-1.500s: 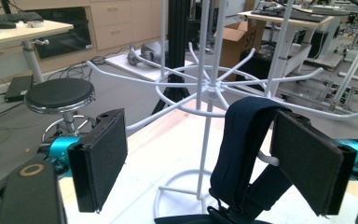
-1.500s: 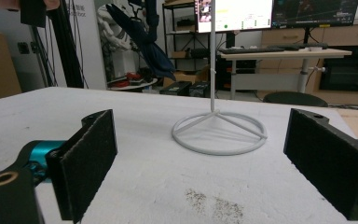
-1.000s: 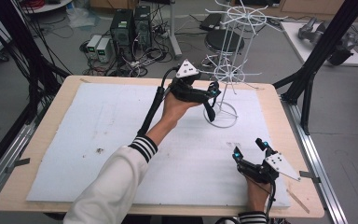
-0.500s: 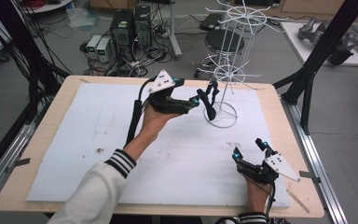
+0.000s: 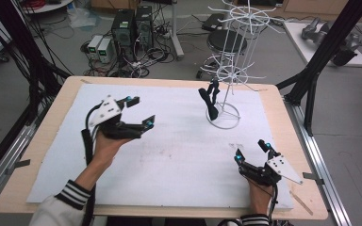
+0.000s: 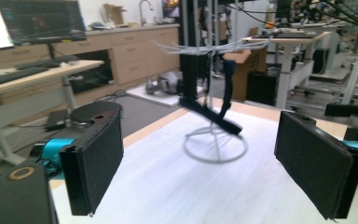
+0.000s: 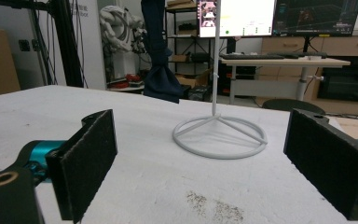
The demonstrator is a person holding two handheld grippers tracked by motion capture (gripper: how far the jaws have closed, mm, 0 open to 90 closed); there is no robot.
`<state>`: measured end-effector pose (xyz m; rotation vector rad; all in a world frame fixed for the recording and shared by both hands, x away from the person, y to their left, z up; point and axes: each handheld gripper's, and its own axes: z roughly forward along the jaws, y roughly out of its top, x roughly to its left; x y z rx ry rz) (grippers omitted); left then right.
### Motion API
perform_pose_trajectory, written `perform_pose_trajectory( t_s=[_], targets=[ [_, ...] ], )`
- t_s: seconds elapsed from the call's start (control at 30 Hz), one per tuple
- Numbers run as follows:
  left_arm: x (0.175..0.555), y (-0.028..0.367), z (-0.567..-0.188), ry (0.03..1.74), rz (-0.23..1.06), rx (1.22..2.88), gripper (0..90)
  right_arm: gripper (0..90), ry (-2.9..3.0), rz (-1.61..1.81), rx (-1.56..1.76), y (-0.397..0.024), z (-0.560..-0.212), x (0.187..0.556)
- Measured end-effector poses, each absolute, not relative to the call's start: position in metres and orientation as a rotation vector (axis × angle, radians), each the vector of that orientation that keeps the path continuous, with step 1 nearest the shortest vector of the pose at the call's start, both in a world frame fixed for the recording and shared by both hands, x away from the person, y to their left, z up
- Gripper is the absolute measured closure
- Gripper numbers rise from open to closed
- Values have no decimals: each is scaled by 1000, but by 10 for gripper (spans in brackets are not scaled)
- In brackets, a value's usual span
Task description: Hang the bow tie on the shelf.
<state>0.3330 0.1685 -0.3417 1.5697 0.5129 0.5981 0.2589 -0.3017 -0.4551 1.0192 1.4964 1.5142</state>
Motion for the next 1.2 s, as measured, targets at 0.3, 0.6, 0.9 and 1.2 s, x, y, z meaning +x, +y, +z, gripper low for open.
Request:
perform_pose_trajectory(
  t_s=[0.3, 0.6, 0.9, 1.2],
  targets=[
    [313, 252, -393, 587, 624, 1496, 155, 86, 1500, 1509, 1026, -301, -455, 259],
    [296, 293, -438, 652, 666, 1366, 138, 86, 1500, 1508, 1022, -301, -455, 259],
    [290, 295, -457, 751, 752, 1307, 134, 86, 1499, 1509, 1022, -301, -455, 259],
    [288, 291, -457, 730, 794, 1333, 135, 86, 1500, 1507, 1024, -301, -455, 259]
  ],
)
